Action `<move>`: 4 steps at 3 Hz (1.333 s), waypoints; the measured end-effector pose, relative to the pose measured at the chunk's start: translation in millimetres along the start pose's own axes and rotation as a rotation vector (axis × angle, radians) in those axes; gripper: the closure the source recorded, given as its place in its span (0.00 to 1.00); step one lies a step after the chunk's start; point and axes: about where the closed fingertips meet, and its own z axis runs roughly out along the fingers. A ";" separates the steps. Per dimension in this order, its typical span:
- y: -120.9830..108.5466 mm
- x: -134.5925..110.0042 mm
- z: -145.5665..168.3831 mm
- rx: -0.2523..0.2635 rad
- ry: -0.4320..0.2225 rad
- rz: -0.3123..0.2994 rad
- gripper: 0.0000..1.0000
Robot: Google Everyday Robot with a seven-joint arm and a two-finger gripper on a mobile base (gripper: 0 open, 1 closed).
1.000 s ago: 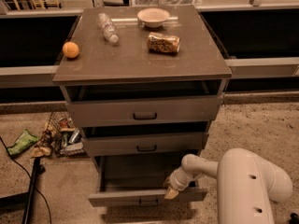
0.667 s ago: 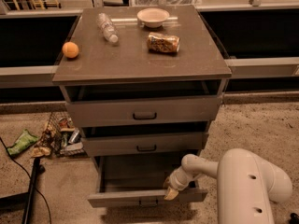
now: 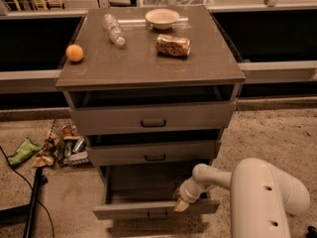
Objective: Open bottom drawer
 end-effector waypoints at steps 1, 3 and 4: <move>0.0 0.0 0.0 0.000 0.000 0.000 0.16; 17.2 1.4 10.8 -0.047 -0.012 -0.012 0.00; 51.5 4.7 21.8 -0.122 -0.021 -0.011 0.00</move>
Offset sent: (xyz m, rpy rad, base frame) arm 0.0000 0.0000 0.0000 0.0000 0.0000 0.0000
